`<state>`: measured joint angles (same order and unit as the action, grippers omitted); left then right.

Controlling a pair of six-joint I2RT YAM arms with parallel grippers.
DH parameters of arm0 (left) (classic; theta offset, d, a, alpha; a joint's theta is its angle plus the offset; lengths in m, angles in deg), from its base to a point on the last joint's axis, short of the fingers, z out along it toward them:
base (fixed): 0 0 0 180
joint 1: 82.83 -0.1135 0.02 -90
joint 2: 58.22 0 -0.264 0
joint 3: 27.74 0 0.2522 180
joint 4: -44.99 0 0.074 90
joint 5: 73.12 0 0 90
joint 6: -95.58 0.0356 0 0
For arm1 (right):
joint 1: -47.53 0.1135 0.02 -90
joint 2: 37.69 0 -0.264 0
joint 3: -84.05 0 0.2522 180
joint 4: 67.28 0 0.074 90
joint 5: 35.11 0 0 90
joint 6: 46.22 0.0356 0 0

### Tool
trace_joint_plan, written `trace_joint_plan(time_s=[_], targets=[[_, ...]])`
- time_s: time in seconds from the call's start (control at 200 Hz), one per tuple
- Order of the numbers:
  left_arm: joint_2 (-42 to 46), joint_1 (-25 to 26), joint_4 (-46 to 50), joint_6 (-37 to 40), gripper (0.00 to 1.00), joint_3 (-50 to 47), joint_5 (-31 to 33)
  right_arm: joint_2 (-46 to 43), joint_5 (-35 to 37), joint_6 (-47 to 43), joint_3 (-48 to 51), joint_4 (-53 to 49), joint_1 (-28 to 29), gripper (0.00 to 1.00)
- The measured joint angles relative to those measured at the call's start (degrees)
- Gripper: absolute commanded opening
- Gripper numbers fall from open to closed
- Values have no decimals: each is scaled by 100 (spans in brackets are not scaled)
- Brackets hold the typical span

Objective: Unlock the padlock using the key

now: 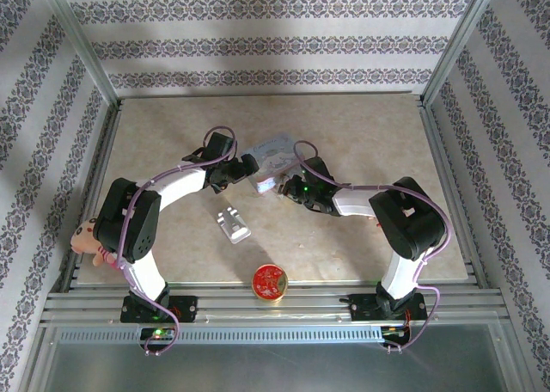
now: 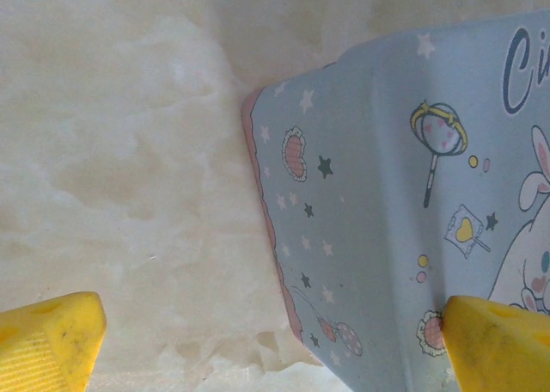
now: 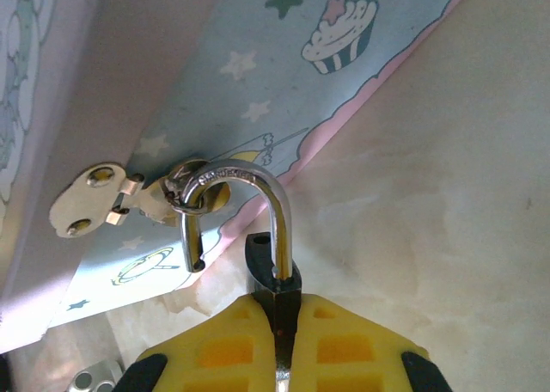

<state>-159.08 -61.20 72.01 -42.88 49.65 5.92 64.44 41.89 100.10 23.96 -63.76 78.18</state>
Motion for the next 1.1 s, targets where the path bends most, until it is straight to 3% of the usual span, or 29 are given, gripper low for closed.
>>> trace_joint_plan(time_s=[1.099], targets=[[0, 0, -4, 2, 99, -11, -59, 0, -238, 509, 264, 876, -208, 0]])
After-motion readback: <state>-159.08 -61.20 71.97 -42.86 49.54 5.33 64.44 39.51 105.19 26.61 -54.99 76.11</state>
